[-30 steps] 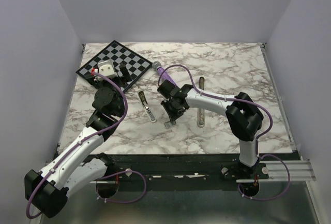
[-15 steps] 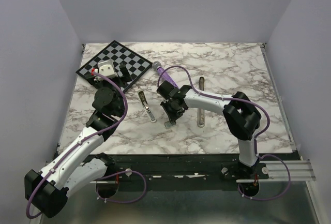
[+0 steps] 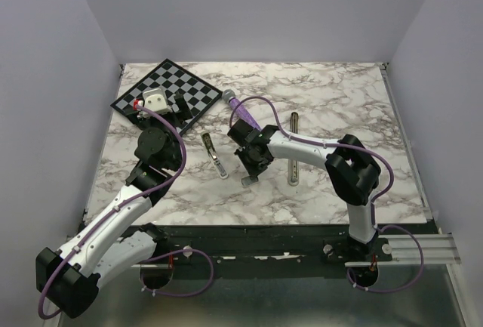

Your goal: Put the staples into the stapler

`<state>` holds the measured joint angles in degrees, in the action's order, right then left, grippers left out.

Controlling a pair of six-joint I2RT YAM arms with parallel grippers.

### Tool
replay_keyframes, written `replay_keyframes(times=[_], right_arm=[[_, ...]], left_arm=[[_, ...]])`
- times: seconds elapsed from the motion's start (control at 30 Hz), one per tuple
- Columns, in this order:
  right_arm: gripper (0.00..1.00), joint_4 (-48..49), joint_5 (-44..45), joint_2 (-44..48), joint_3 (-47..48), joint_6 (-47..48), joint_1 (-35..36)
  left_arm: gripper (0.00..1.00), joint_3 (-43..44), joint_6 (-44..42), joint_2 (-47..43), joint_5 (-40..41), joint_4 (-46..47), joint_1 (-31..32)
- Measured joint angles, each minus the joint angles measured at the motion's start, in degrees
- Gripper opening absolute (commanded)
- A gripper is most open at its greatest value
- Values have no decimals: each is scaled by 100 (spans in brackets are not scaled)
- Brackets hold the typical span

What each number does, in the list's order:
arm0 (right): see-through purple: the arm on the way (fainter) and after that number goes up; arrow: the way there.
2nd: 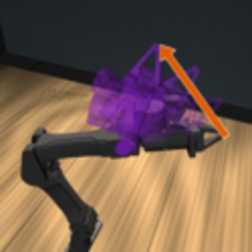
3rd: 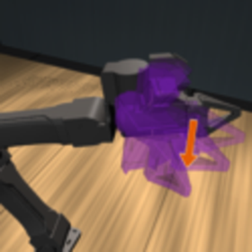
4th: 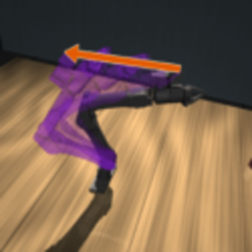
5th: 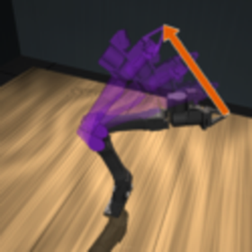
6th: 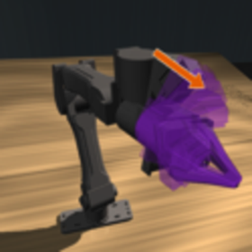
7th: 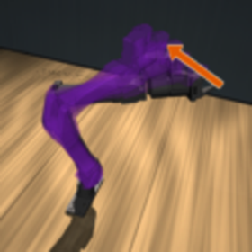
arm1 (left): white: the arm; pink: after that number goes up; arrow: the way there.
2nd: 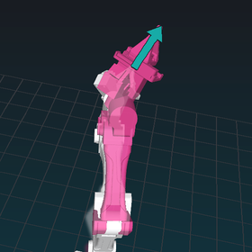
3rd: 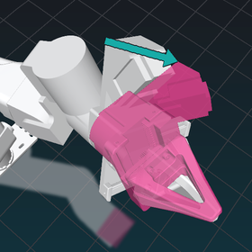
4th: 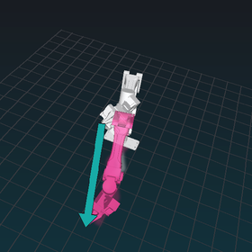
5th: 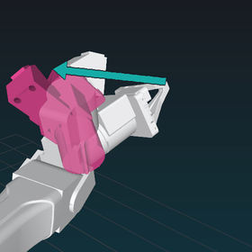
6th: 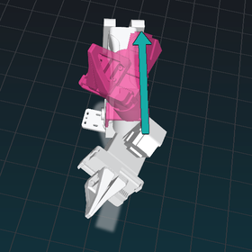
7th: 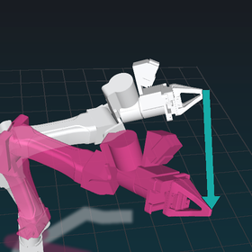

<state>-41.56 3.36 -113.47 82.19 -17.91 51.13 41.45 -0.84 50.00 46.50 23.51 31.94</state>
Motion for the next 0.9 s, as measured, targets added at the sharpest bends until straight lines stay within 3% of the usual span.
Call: replay_keyframes(times=[0.9], right_arm=[[27, -214, 109, -125, 199, 2, 101]], left_arm=[[99, -2, -2, -2, 0, 0, 0]])
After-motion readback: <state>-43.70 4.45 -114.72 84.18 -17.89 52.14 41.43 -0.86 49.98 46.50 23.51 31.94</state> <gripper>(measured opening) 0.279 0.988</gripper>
